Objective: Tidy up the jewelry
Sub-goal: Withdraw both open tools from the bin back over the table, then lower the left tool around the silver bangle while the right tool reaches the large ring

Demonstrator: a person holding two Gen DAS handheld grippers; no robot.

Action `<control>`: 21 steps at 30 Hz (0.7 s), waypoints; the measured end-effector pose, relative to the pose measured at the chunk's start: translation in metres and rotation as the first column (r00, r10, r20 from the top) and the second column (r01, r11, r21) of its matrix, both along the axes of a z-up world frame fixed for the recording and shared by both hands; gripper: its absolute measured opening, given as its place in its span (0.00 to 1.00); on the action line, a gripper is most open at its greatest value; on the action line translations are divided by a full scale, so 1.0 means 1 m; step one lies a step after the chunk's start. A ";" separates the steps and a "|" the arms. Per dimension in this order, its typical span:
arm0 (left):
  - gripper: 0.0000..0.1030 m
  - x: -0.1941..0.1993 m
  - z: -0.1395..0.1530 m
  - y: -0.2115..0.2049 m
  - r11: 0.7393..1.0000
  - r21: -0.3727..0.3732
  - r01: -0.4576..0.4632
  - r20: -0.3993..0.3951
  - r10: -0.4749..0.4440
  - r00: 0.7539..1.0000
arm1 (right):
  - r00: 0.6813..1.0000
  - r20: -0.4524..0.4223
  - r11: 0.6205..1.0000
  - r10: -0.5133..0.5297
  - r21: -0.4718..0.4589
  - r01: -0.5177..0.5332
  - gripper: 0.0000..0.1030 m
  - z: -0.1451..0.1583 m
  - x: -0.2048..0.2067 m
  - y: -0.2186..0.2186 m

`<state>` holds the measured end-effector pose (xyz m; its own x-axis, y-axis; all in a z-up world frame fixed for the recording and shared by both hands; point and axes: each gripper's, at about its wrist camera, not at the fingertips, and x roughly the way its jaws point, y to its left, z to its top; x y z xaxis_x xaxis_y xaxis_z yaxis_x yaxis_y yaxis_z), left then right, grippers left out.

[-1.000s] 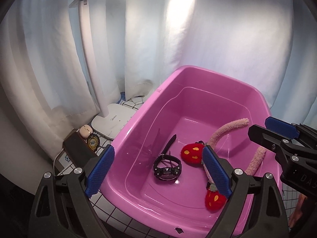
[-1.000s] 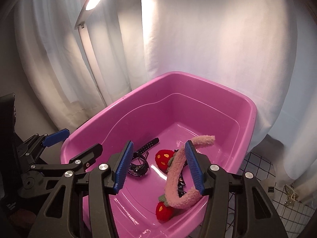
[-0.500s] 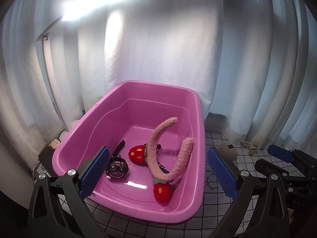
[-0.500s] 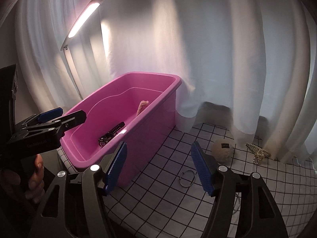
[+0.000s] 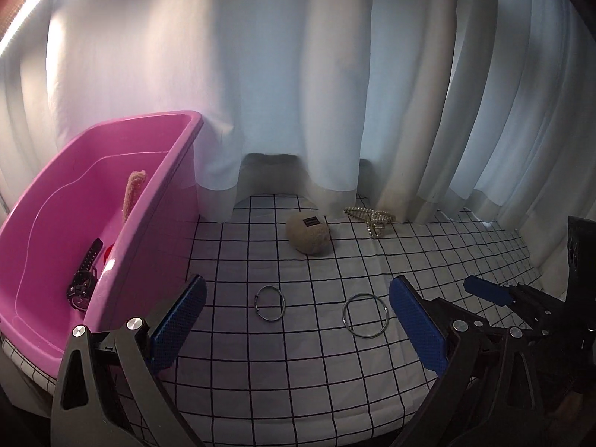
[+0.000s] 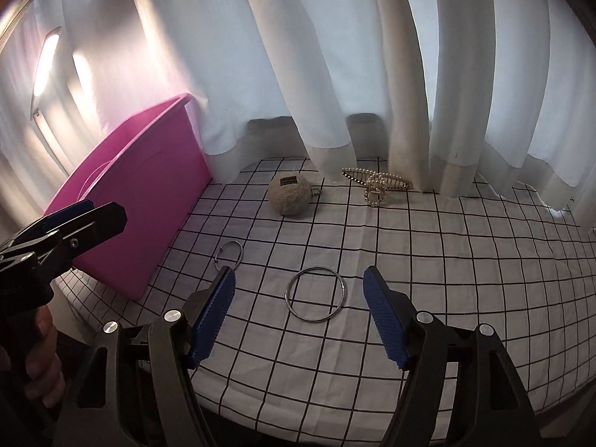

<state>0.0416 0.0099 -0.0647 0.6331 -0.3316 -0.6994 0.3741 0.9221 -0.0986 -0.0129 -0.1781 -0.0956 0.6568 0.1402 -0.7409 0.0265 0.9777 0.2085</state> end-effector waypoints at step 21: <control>0.94 0.065 -0.140 -0.021 0.979 0.198 -0.049 -0.123 0.074 0.990 | 0.986 -0.141 0.996 -0.086 0.026 0.090 0.66 -0.122 0.040 0.014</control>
<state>0.1064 -0.0113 -0.2047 0.5481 -0.1446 -0.8238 0.3119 0.9492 0.0408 0.0272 -0.1642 -0.2179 0.5581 0.1112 -0.8223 0.1433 0.9632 0.2275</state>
